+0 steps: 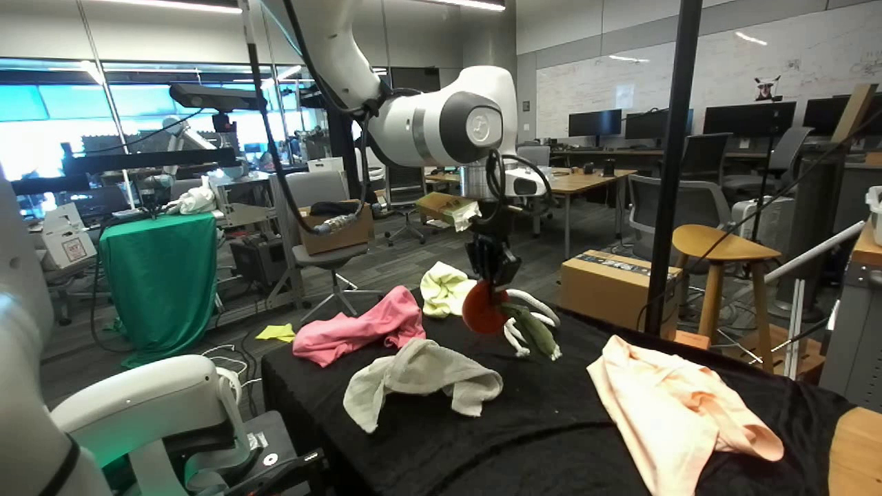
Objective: Pile the items on the black tablecloth together.
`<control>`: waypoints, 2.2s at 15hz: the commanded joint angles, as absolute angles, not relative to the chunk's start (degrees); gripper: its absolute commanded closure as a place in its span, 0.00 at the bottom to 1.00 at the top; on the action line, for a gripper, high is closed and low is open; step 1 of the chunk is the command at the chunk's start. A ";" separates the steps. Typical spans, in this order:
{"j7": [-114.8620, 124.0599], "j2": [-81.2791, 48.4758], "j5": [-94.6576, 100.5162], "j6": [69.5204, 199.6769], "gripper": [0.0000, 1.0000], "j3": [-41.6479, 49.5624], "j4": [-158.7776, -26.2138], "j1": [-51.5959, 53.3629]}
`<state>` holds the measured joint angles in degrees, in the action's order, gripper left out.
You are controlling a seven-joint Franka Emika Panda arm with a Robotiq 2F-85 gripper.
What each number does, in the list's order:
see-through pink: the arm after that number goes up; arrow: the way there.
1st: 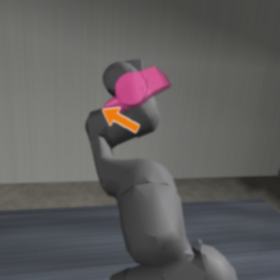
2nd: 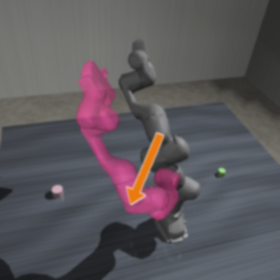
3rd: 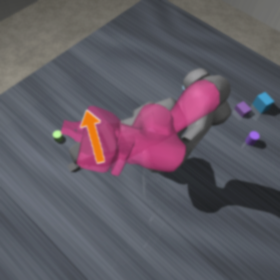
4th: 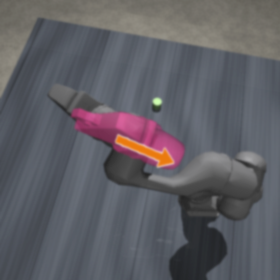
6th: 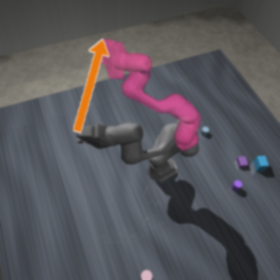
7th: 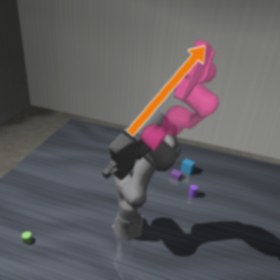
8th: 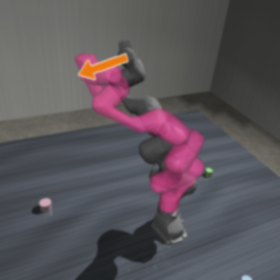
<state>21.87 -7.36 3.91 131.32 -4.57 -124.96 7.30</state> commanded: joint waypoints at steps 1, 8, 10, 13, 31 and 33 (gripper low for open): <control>23.12 -12.74 5.70 131.81 0.91 -4.85 -118.70 8.64; 26.54 -19.98 5.99 134.29 0.90 -4.16 -113.11 11.92; 28.72 -21.29 5.71 135.62 0.90 -3.80 -112.11 12.78; 31.12 -22.78 5.86 136.50 0.90 -3.20 -110.98 13.91; 25.00 -14.25 7.38 115.43 0.00 -4.76 -111.73 15.77; 22.91 -12.76 7.70 109.97 0.00 -6.42 -110.46 15.94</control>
<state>25.99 -15.94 6.13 117.51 -4.68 -111.81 15.30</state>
